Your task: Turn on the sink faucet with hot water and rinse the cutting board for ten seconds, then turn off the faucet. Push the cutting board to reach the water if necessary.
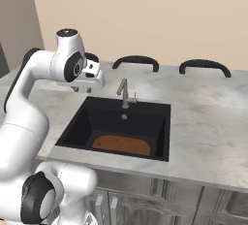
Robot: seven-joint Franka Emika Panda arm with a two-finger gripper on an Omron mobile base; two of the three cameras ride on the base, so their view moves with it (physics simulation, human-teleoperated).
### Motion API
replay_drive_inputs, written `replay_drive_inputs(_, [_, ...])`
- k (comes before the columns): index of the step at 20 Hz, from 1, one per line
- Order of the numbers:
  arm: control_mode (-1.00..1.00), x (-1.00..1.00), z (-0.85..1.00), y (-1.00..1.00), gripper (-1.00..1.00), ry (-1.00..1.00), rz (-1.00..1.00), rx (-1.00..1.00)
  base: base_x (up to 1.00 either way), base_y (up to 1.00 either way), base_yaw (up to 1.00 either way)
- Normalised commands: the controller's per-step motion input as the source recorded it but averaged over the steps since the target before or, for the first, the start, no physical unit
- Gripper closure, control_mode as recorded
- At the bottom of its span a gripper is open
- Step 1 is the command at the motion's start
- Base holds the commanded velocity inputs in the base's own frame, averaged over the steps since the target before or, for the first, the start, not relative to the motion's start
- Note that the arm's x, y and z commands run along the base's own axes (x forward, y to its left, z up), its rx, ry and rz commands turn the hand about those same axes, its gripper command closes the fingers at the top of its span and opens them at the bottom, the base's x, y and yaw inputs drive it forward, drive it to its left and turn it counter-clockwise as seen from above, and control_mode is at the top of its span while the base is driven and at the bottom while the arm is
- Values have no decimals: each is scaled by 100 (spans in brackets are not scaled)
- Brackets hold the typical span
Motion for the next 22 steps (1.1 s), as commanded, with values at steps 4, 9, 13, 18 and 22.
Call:
replay_drive_inputs(4, [-100, 1, -3, -7, -100, -1, 0, 0, 0, 0, 0])
replay_drive_inputs(9, [-100, 6, -9, -2, -100, -5, 0, 0, 0, 0, 0])
replay_drive_inputs(13, [-100, 10, -1, -7, -100, -13, 0, 0, 0, 0, 0])
replay_drive_inputs(18, [-100, 20, 0, -12, -100, -19, 0, 0, 0, 0, 0])
replay_drive_inputs(22, [-100, 31, 0, -23, -100, -21, 0, 4, 0, 0, 0])
